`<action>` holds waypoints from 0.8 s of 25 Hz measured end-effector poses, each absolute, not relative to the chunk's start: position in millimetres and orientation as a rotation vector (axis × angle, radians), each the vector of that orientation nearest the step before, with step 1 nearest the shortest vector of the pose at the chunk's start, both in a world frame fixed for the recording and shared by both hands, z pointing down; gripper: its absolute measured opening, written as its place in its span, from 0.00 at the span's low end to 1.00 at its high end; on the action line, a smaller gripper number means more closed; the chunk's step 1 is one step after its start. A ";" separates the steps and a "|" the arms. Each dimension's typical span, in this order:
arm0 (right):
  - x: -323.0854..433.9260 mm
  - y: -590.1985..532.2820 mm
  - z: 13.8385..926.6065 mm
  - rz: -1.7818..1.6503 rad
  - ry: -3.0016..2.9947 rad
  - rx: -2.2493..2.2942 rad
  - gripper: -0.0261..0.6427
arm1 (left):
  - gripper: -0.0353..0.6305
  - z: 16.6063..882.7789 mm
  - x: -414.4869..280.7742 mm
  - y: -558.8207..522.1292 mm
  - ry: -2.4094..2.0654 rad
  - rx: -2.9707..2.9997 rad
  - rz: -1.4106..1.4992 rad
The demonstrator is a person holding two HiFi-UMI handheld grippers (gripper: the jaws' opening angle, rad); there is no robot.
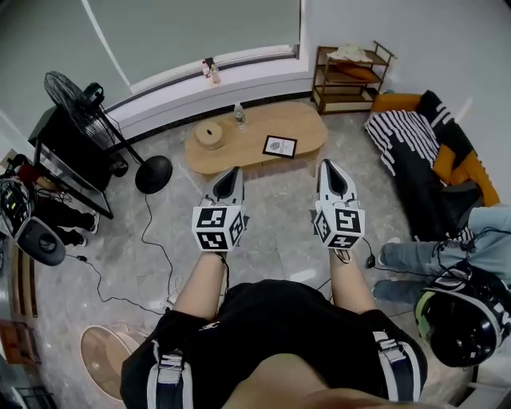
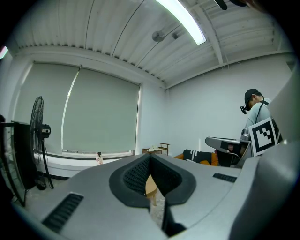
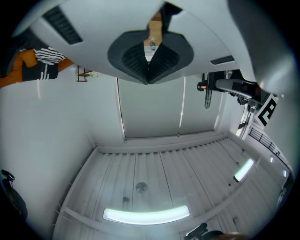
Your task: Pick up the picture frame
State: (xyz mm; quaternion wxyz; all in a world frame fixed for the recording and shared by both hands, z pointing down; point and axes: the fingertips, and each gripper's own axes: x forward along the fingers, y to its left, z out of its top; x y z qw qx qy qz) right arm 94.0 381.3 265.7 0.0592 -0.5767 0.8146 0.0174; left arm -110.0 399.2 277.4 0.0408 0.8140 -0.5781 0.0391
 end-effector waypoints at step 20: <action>125.2 314.5 293.3 0.036 2.448 -1.753 0.06 | 0.08 306.3 -82.9 332.3 -1.758 2.505 0.133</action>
